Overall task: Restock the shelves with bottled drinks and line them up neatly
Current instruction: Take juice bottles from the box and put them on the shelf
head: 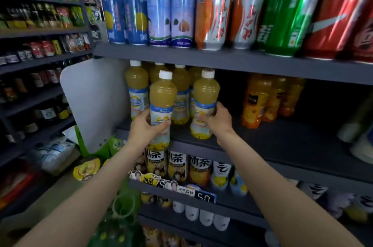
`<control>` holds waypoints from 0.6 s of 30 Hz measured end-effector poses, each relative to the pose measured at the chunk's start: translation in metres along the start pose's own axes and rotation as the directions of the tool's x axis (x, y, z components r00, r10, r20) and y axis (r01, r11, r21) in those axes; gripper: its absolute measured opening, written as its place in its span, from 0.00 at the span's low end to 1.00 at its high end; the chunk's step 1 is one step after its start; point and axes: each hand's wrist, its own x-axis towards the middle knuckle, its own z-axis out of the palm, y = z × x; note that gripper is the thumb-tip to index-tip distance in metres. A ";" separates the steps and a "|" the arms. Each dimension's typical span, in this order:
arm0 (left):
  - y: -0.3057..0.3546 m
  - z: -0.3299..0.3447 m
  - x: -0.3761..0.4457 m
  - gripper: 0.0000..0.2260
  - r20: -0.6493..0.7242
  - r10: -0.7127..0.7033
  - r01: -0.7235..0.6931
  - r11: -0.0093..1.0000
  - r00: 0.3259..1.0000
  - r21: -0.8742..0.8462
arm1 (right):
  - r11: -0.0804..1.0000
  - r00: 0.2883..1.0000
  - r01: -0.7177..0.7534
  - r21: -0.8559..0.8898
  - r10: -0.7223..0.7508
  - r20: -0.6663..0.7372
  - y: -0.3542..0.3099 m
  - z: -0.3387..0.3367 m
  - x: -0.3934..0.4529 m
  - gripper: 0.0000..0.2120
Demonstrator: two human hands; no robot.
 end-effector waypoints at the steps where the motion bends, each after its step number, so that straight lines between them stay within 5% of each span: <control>1: -0.001 -0.001 0.006 0.13 -0.005 -0.010 0.010 1.000 1.000 -0.017 | 1.000 1.000 0.004 -0.022 -0.004 -0.013 -0.001 0.007 0.006 0.22; 8: -0.020 -0.004 0.034 0.12 0.074 -0.103 0.111 0.987 0.992 -0.118 | 0.982 0.991 -0.028 -0.186 0.003 -0.136 0.002 0.031 0.047 0.21; 18: -0.026 -0.005 0.029 0.12 0.194 -0.020 0.058 0.980 0.981 -0.190 | 0.938 0.949 -0.202 -0.281 0.116 -0.295 0.016 0.034 0.098 0.28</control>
